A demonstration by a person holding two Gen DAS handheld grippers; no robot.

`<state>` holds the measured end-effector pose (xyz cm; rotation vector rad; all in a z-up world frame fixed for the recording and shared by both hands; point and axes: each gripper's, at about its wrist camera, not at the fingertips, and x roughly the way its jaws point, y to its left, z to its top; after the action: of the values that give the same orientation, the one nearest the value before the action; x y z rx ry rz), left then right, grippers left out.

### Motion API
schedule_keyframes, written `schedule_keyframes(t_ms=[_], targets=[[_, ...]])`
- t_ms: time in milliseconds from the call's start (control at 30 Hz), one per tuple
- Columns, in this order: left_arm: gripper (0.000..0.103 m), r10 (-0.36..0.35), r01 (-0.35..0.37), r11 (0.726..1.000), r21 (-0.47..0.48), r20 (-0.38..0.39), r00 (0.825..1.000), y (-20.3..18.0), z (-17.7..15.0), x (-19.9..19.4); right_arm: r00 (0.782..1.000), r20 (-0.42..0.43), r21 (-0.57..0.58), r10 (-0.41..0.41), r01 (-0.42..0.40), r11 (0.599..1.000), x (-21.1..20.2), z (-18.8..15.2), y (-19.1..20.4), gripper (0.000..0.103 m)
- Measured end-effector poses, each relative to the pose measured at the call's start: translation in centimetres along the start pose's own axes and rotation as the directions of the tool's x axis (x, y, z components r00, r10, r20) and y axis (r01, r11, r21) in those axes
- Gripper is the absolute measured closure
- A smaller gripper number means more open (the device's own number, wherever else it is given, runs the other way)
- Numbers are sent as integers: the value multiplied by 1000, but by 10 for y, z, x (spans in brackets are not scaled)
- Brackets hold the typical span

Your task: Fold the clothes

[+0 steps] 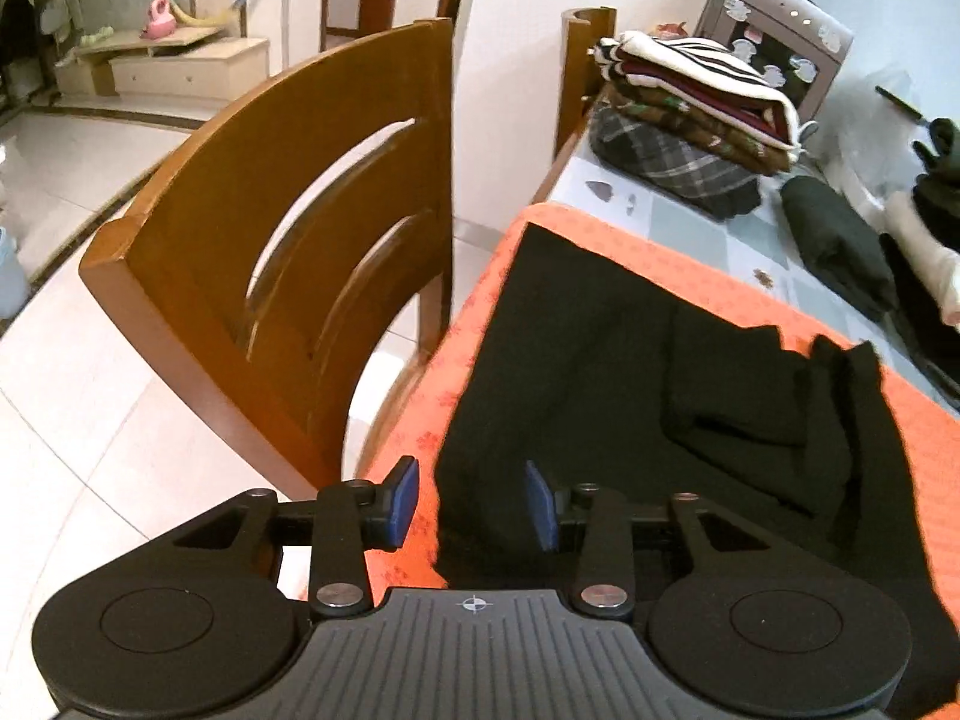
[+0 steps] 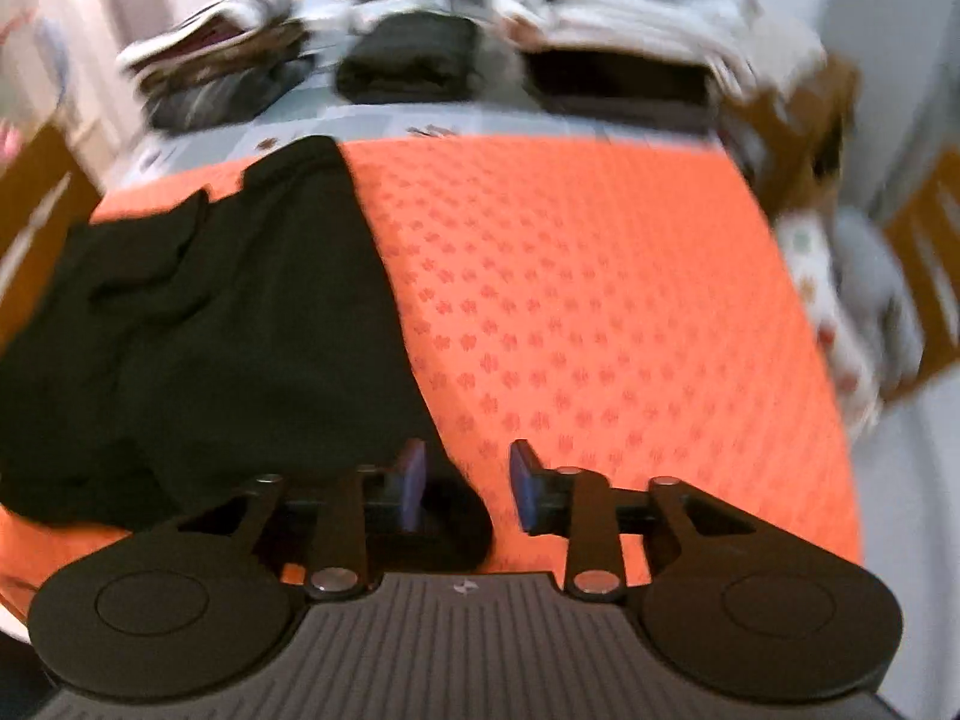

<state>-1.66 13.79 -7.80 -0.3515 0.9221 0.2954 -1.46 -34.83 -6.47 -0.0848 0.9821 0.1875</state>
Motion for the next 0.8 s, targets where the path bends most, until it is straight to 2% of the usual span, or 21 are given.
schedule_keyframes(t_ms=[167, 367, 533, 633, 700, 767, 800], targets=[[60, -36, 37, 999, 40, -14, 999, -10, -4, -8, 991, 24, -119, 135, -131, 984, 0, 6, 39, 60], [59, -55, 57, 993, 106, -26, 998, -15, -12, -15, 969, -30, -233, 246, -246, 941, 25, 7, 97, 60], [58, -65, 67, 989, 132, -24, 998, -15, -19, -25, 958, -60, -295, 280, -285, 912, 42, 6, 128, 56], [57, -73, 74, 988, 134, -11, 997, -15, -23, -32, 957, -73, -343, 281, -289, 894, 51, 6, 142, 49], [57, -72, 72, 988, 134, -4, 997, -16, -26, -36, 960, -79, -375, 269, -279, 884, 57, 5, 148, 50], [57, -68, 67, 989, 133, 1, 998, -18, -29, -38, 966, -77, -400, 246, -256, 880, 62, 4, 150, 60], [57, -64, 63, 989, 132, 2, 998, -19, -31, -39, 967, -75, -402, 245, -254, 880, 62, 4, 148, 78]])
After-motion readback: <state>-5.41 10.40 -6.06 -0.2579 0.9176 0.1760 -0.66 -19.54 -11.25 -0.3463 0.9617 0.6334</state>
